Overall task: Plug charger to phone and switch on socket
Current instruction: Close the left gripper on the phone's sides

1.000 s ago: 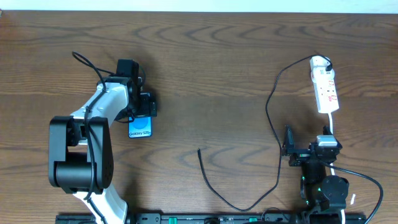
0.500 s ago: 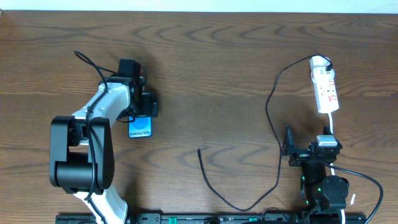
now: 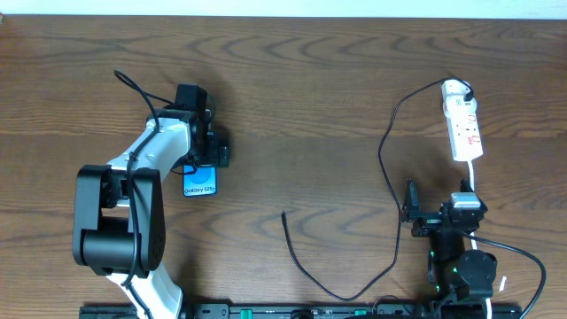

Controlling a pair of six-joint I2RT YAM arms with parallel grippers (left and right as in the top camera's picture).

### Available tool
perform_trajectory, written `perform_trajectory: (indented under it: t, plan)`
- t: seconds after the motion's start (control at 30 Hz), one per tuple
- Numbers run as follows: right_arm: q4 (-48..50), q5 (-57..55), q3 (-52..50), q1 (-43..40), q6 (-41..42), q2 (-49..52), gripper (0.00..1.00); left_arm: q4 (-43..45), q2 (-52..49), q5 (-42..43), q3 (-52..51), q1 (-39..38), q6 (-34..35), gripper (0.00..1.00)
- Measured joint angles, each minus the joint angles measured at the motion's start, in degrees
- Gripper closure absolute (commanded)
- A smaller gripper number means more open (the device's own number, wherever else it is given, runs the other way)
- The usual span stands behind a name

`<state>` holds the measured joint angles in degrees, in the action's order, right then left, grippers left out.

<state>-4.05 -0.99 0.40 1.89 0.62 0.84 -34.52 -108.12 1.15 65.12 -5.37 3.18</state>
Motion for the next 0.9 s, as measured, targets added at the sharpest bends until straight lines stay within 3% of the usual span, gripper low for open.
perform_trajectory:
  t: [0.63, 0.7, 0.9]
  plan:
    - [0.0, 0.0, 0.0, 0.0, 0.0, 0.0, 0.01, -1.2, 0.1, 0.0, 0.0, 0.0, 0.1, 0.05]
    - [0.0, 0.0, 0.0, 0.0, 0.0, 0.0, 0.01, -1.2, 0.1, 0.0, 0.0, 0.0, 0.1, 0.14]
    - [0.0, 0.0, 0.0, 0.0, 0.0, 0.0, 0.01, -1.4, 0.1, 0.2, -0.1, 0.0, 0.3, 0.18]
